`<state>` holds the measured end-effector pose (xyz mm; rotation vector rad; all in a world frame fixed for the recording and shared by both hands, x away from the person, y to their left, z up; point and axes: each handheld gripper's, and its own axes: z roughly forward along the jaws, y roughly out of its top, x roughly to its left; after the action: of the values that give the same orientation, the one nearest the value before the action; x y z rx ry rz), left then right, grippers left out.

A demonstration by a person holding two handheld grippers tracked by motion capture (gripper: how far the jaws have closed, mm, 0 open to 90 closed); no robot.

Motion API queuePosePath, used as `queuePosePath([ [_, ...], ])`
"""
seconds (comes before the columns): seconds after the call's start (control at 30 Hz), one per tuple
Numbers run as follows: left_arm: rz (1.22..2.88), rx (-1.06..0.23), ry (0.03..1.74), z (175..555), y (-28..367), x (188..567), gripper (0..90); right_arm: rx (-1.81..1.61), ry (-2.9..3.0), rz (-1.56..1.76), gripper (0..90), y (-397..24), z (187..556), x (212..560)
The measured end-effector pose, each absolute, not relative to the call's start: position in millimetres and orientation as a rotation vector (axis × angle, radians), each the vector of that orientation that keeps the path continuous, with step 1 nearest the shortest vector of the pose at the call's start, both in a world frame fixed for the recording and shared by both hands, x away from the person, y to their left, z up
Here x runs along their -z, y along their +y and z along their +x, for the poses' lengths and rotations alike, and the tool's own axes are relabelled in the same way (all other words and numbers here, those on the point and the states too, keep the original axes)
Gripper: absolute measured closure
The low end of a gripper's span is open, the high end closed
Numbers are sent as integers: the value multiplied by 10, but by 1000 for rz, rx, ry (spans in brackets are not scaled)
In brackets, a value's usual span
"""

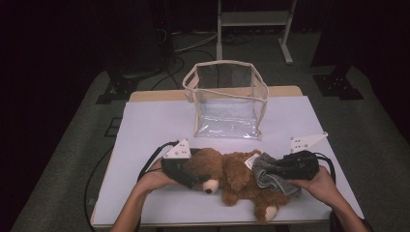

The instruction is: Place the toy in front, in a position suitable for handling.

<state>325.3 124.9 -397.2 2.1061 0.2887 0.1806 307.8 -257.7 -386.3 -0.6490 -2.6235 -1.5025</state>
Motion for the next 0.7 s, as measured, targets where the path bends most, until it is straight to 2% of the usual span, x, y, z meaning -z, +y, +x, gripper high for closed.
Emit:
queuePosePath([
  [0.07,2118,-186,268,3270,1214,3952,167,1506,-2615,-664,774,-2616,3083,3880],
  [0.17,2147,-222,261,3275,1198,3910,342,1512,-2595,-688,774,-2663,3108,3874],
  [0.23,2142,-247,271,3268,1224,3867,384,1527,-2592,-679,774,-2655,3148,3842],
  [0.43,2175,-314,269,3233,1333,3743,399,1587,-2615,-601,773,-2404,3269,3625],
  [0.7,2180,-300,299,3195,1414,3826,391,1610,-2621,-427,774,-2042,3248,3432],
])
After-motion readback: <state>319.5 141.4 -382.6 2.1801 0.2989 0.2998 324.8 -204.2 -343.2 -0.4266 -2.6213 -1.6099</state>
